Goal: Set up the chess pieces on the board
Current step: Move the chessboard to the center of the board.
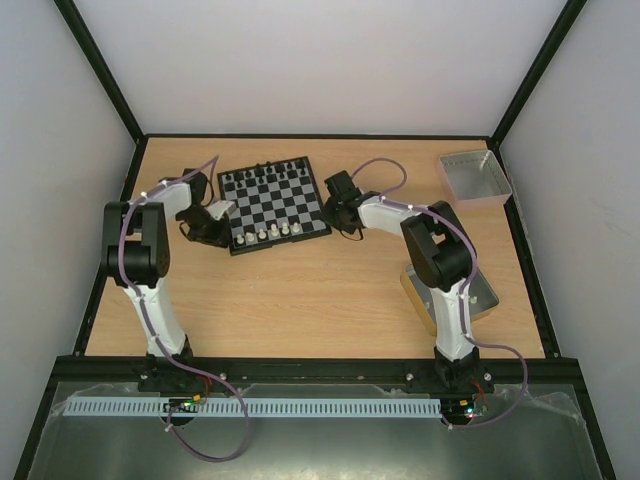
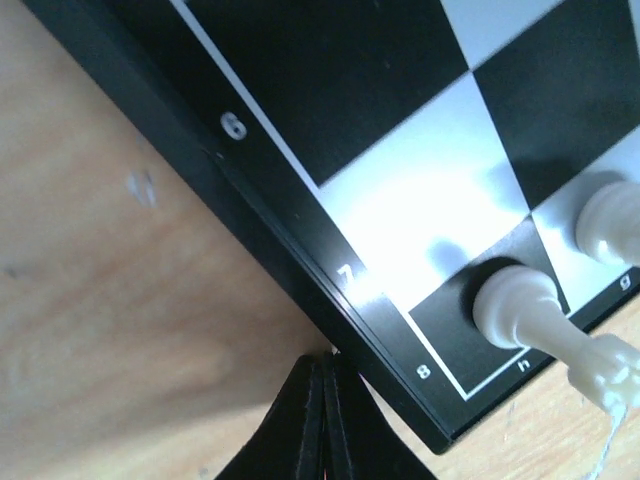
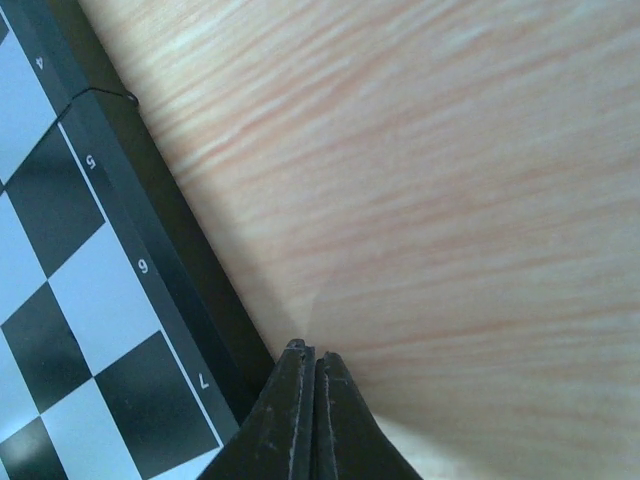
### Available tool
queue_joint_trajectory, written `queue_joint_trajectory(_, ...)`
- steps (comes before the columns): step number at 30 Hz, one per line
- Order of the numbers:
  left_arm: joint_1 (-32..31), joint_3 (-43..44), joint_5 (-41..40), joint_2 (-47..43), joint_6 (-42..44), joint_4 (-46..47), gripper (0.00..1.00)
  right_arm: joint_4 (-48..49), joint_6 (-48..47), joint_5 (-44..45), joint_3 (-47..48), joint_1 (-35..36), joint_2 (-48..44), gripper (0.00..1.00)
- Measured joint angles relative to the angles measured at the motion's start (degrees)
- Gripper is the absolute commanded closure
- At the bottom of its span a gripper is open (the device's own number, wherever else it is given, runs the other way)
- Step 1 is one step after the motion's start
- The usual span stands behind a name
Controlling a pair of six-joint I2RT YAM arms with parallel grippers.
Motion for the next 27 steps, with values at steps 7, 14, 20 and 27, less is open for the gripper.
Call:
queue_joint_trajectory(7,-0.1,-6.0,-2.2,-4.3,2.1,-4.0,0.98,-0.4,0.2,1.4,-2.3,3.1,-1.7,0.98)
queue_joint_trajectory(14,0.0,-10.8,-5.1,-7.8,4.1,-7.2,0.98,-0.4,0.7,1.9,-4.0,5.9,-2.9,0.98)
queue_joint_trajectory(20,5.5,-10.4,-5.0,-7.8,6.7,-6.9,0.98,-1.3,0.8,-0.8,-5.3,7.1,-4.1,0.98)
queue_joint_trajectory(27,16.1,-0.3,-5.4,-1.8,8.4,-4.9,0.98,-2.6,0.1,-5.3,-4.8,6.0,-4.0,0.98)
